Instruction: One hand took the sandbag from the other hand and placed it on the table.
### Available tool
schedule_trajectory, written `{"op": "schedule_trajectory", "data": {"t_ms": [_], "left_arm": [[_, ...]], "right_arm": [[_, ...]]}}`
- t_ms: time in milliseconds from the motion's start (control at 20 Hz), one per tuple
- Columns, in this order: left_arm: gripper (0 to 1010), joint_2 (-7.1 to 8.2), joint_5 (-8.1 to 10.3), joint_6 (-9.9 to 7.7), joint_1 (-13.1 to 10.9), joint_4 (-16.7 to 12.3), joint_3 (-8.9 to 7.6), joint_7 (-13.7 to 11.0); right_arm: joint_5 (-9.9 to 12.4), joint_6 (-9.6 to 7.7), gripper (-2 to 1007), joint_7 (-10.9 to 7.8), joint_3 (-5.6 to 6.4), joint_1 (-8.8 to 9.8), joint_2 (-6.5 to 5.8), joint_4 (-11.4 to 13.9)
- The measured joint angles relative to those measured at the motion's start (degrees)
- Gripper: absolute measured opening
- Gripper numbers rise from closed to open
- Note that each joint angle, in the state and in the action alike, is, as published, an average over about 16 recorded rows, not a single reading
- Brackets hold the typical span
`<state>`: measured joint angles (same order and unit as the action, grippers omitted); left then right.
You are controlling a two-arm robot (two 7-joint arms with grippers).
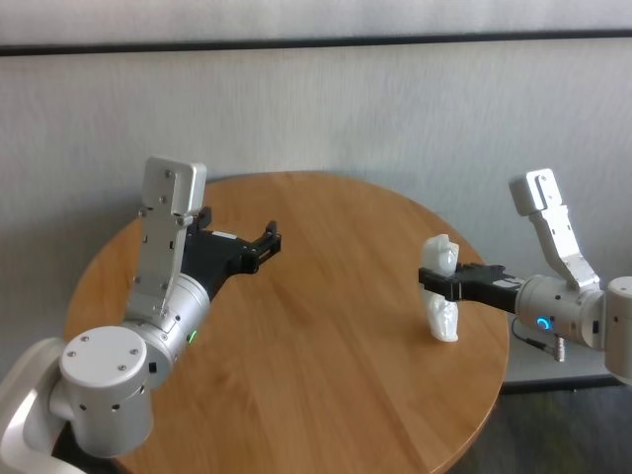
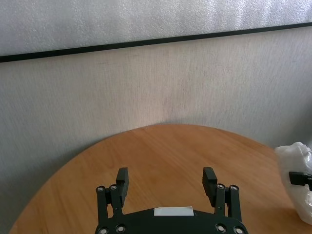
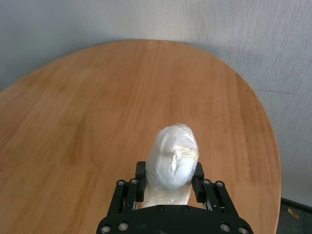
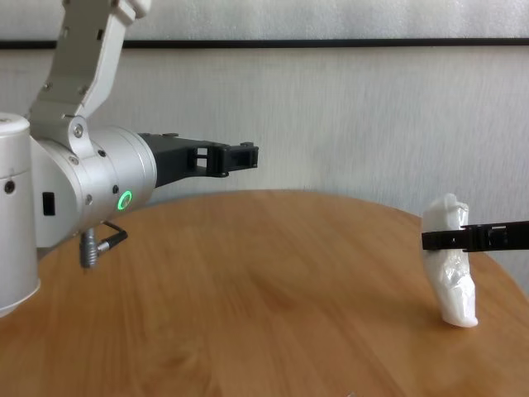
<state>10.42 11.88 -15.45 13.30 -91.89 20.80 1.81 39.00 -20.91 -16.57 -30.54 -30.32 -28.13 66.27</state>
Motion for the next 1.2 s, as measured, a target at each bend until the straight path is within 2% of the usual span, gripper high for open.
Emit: {"op": "schedule_trajectory", "data": {"t_ms": [200, 400, 900, 1200], "left_arm": [[1000, 0.00, 0.01, 0.01, 0.00, 0.02, 0.00, 0.00], [1000, 0.00, 0.02, 0.02, 0.00, 0.03, 0.00, -0.01], [1000, 0.00, 0.03, 0.03, 0.00, 0.04, 0.00, -0.02], [1000, 0.00, 0.03, 0.03, 0.00, 0.04, 0.00, -0.02]], "right_arm": [[-0.44, -0.41, 569, -0.30, -0.45, -0.52, 0.18, -0.79], [-0.32, -0.35, 621, -0.16, -0.37, -0.37, 0.13, -0.57], [0.01, -0.16, 863, 0.07, -0.09, 0.02, 0.00, 0.03], [0.10, -0.11, 968, 0.13, -0.01, 0.13, -0.04, 0.20]]}}
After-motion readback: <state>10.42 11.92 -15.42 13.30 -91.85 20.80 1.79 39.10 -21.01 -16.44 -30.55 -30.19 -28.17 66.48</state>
